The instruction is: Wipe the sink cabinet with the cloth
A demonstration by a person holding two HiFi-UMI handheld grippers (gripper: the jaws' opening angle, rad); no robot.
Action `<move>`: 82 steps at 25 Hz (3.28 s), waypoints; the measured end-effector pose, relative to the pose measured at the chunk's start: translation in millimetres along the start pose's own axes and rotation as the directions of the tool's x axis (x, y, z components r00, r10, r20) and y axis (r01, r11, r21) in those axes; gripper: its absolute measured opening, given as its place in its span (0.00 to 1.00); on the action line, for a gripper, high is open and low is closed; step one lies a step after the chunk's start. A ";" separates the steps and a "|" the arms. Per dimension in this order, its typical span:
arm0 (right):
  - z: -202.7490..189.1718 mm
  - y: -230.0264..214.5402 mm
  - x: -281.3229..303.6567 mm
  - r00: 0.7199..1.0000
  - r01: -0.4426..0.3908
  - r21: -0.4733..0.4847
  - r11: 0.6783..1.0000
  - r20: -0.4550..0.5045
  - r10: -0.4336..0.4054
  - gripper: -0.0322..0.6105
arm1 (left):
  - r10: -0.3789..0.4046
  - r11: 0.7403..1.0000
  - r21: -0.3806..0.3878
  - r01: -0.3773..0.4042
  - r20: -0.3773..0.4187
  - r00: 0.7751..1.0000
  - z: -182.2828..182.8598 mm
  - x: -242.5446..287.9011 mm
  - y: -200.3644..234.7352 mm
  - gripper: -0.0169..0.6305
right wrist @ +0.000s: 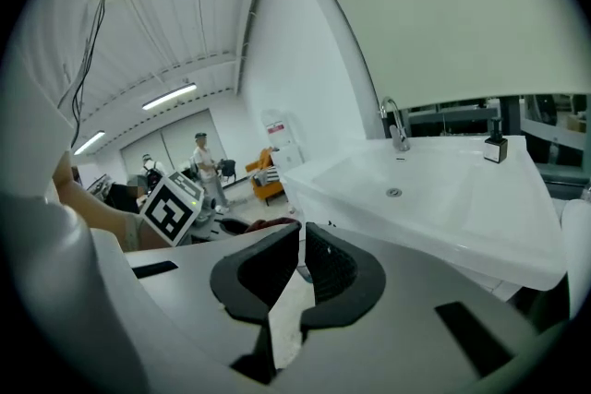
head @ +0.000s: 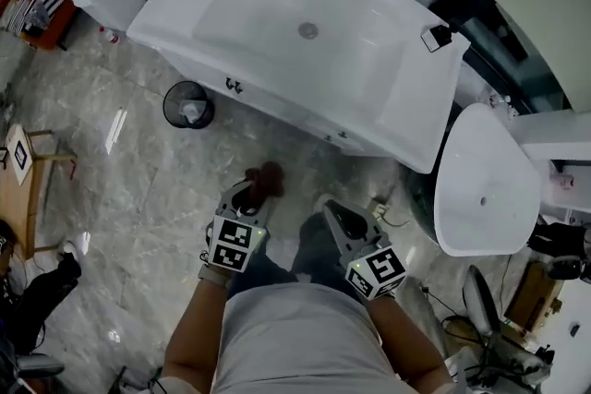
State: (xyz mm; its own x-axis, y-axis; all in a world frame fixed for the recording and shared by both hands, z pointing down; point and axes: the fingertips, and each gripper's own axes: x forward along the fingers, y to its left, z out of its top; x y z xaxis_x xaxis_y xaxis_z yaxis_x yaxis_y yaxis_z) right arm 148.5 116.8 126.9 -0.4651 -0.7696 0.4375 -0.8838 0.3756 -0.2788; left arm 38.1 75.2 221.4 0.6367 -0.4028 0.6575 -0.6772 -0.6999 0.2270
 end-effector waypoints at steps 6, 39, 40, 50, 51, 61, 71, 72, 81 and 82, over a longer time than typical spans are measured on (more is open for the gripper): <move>-32.1 -46.7 36.7 0.992 -0.065 0.006 0.998 -0.110 0.065 0.11 | 0.052 0.990 -0.127 -0.056 -0.030 0.998 -19.5 74.8 21.9 0.22; -289.4 -208.1 135.8 0.886 -0.225 0.043 0.973 -0.407 0.222 0.11 | 0.151 0.839 -0.519 -0.165 -0.068 0.986 -175.1 448.9 79.8 0.22; -291.4 -209.1 136.6 0.886 -0.227 0.044 0.973 -0.406 0.225 0.11 | 0.153 0.839 -0.519 -0.164 -0.064 0.986 -173.4 453.6 81.1 0.22; -294.2 -224.7 157.2 0.894 -0.243 0.033 0.969 -0.381 0.237 0.11 | 0.147 0.885 -0.433 -0.170 -0.088 0.985 -164.8 491.7 96.6 0.20; -294.7 -226.1 160.2 0.894 -0.243 0.030 0.970 -0.382 0.236 0.11 | 0.143 0.885 -0.432 -0.171 -0.097 0.985 -170.7 496.9 98.5 0.20; -309.6 -219.5 210.5 0.920 -0.231 0.020 0.973 -0.319 0.225 0.11 | 0.079 0.914 -0.383 -0.133 -0.155 0.985 -236.9 560.4 120.6 0.20; -345.5 -221.2 232.7 0.938 -0.195 0.022 0.980 -0.289 0.193 0.11 | 0.041 0.936 -0.335 -0.108 -0.203 0.978 -285.9 610.8 123.1 0.20; -348.5 -222.5 232.6 0.939 -0.189 0.022 0.982 -0.287 0.187 0.11 | 0.034 0.938 -0.330 -0.103 -0.208 0.977 -288.3 614.4 120.7 0.20; -343.2 -237.0 217.0 0.962 -0.108 0.067 0.992 -0.243 0.122 0.11 | -0.022 0.947 -0.317 -0.042 -0.196 0.980 -269.3 607.7 81.8 0.19; -339.0 -238.7 214.0 0.965 -0.099 0.069 0.993 -0.238 0.112 0.11 | -0.028 0.942 -0.333 -0.032 -0.174 0.984 -260.8 602.1 76.6 0.19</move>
State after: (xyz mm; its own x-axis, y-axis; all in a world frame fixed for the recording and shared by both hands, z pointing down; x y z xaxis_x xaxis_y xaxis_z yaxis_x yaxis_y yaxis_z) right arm 242.9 37.5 576.9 -0.5599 -0.5776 0.5941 -0.8282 0.4131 -0.3788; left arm 273.4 -67.1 822.1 0.5815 -0.2739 0.7660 -0.7814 -0.4501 0.4322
